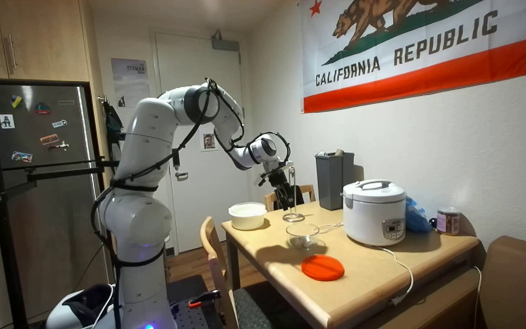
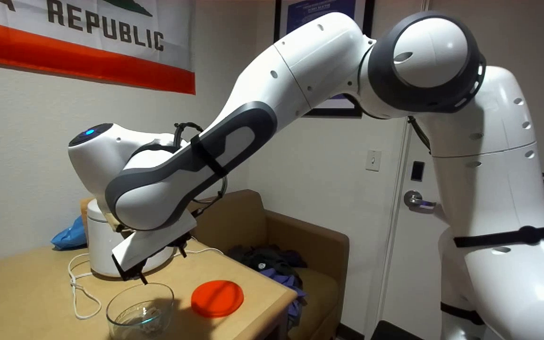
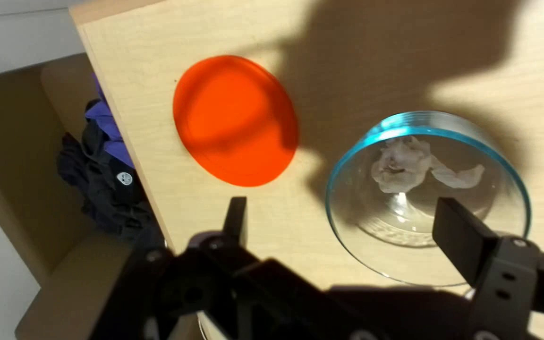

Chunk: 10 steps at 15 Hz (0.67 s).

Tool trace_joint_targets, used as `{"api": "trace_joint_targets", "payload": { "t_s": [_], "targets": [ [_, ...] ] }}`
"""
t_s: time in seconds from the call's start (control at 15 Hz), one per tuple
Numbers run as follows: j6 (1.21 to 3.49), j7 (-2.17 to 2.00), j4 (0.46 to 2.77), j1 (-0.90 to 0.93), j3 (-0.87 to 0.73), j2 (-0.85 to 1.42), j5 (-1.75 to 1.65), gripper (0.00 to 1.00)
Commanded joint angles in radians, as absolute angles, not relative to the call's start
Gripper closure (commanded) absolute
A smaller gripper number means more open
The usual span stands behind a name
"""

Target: Remove the orange lid from the lunchbox, remove the white napkin from the lunchbox

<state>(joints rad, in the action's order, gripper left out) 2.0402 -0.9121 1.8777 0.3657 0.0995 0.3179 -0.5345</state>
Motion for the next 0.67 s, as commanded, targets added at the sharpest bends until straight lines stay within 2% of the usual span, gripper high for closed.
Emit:
{"api": "trace_joint_targets", "payload": {
  "t_s": [0.0, 0.47, 0.6],
  "targets": [
    [2.111, -0.885, 1.856, 0.357, 0.122, 0.324, -0.521, 0.00],
    [2.134, -0.768, 1.746, 0.346, 0.128, 0.421, -0.428, 0.00],
    [2.135, -0.813, 1.782, 0.369, 0.103, 0.399, -0.458, 0.00]
  ]
}}
